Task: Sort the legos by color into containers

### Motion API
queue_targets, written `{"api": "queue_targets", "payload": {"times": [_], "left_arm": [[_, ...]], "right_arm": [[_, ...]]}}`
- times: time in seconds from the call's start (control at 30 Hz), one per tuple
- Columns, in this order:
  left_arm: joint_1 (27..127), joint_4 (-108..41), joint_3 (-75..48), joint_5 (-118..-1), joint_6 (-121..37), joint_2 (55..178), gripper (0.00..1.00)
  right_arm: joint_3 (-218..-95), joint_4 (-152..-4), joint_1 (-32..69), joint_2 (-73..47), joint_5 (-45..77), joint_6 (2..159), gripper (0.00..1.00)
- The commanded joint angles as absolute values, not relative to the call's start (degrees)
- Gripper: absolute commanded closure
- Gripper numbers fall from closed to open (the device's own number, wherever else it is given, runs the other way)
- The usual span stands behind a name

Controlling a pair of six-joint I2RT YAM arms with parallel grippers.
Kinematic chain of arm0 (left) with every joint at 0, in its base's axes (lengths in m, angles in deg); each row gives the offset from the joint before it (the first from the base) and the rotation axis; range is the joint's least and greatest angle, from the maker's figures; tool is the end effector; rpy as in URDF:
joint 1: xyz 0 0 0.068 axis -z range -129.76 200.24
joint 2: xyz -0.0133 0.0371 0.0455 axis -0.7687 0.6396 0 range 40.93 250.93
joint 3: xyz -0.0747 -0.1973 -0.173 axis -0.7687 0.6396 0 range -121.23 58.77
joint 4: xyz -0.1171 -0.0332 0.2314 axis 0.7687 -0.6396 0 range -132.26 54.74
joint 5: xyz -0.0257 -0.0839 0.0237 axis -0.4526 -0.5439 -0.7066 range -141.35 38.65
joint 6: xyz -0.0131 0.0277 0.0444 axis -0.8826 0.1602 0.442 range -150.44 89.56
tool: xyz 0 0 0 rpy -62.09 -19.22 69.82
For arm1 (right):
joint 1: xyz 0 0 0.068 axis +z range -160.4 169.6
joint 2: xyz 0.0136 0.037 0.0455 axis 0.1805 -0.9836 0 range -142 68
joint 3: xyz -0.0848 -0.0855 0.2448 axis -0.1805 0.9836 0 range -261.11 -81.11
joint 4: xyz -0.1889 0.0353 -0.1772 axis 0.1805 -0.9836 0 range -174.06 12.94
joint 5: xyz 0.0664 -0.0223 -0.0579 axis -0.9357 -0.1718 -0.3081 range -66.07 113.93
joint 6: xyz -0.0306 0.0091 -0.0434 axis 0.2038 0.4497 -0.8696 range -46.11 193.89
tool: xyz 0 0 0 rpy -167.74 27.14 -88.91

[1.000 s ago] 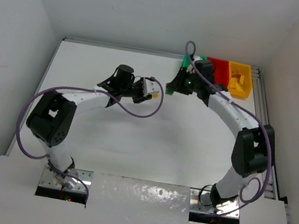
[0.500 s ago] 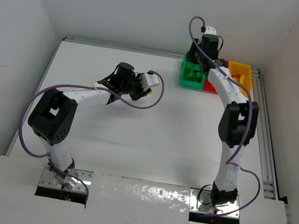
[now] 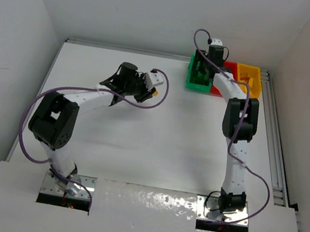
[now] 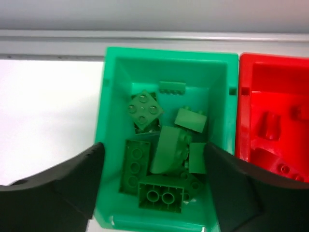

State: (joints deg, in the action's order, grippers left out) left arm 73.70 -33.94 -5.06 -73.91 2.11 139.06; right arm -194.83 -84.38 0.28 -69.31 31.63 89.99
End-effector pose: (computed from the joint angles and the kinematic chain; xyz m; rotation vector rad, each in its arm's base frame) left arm 0.3460 -0.1651 0.2282 1.1883 1.7490 -0.3276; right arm 0.5476 0.0985 0.1933 0.1799 2.1003 0.1384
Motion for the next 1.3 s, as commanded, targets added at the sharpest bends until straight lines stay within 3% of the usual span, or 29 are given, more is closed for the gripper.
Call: {"api": "queue_targets", "payload": {"times": [0.0, 0.07, 0.17, 0.23, 0.33, 0.4, 0.6, 0.87, 1.13, 1.27], "left_arm": [[72.7, -34.3, -7.6, -78.7, 4.6, 137.8, 1.0], [72.3, -35.0, -7.7, -81.3, 6.0, 137.9, 1.0], [71.9, -34.6, -8.2, -84.1, 7.2, 137.7, 1.0], [71.1, -34.7, -8.7, -88.8, 10.6, 137.2, 1.0], [70.4, -37.7, -9.0, -96.0, 15.6, 136.8, 1.0], [70.2, -42.3, -10.0, -100.0, 21.9, 137.1, 1.0], [70.2, -48.2, -13.0, -113.1, 25.8, 138.3, 1.0], [70.4, -48.2, -12.6, -113.0, 26.2, 136.6, 1.0], [70.9, -48.1, -12.1, -113.4, 25.9, 135.7, 1.0], [71.0, -47.7, -12.0, -113.7, 25.1, 135.7, 1.0]], "right_arm": [[-194.5, -80.4, 0.1, -62.5, 26.8, 84.8, 0.17], [-191.7, -80.7, 0.0, -58.9, 22.0, 81.3, 0.12], [-185.7, -81.2, 0.0, -51.9, 14.6, 75.1, 0.16], [-176.6, -80.6, 0.2, -44.0, -1.8, 65.2, 0.38], [-160.9, -77.9, 1.6, -35.6, -10.9, 52.6, 0.39], [-154.9, -79.3, 4.6, -30.2, -13.8, 49.0, 0.3], [-155.8, -91.0, 13.2, -27.6, -14.6, 40.3, 0.22], [-155.0, -92.3, 16.2, -28.1, -14.8, 39.1, 0.21], [-154.3, -90.6, 18.1, -29.2, -15.6, 38.4, 0.32], [-154.9, -91.6, 18.3, -30.3, -15.9, 38.3, 0.42]]}}
